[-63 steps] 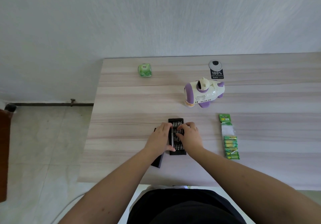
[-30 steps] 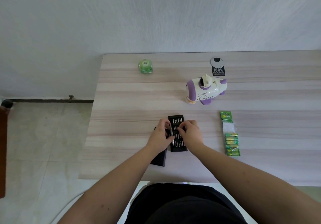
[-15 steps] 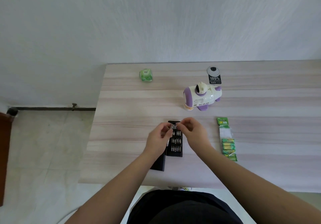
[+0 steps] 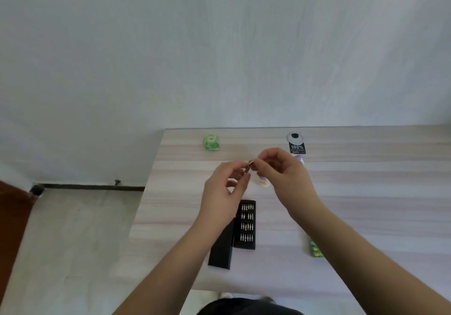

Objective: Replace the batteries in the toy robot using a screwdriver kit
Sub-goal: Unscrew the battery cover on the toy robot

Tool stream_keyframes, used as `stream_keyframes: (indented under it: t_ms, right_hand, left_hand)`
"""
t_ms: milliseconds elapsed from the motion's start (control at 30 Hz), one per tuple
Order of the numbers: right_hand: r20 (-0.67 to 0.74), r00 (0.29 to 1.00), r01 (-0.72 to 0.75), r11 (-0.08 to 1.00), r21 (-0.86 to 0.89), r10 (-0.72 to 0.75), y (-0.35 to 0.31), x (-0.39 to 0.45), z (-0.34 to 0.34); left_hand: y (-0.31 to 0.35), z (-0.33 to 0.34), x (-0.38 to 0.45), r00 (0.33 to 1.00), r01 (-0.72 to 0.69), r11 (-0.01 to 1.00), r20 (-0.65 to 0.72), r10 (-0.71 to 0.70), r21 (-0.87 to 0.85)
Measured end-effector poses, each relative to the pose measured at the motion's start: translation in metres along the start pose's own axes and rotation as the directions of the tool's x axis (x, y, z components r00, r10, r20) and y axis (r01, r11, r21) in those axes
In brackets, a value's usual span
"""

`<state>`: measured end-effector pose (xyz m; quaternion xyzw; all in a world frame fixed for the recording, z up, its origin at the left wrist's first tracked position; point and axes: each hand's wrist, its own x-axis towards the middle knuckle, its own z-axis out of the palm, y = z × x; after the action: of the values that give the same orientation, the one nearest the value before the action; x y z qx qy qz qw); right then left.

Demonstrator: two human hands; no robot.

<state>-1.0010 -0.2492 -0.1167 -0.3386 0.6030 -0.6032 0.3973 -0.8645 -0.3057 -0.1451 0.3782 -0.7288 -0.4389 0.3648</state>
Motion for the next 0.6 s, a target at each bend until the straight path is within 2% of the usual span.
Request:
stream_keyframes:
  t_ms: [267, 600]
  right_hand:
    - [0.015, 0.996, 0.085, 0.993, -0.077, -0.084, -0.037, -0.022, -0.006]
    - [0.084, 0.988, 0.145, 0.963, -0.228, -0.128, -0.064, -0.041, 0.009]
  left_hand:
    - [0.033, -0.011, -0.006, 0.989, -0.146, 0.986, -0.016, 0.148, 0.085]
    - [0.046, -0.042, -0.018, 0.97, -0.24, 0.959, -0.01, 0.244, 0.153]
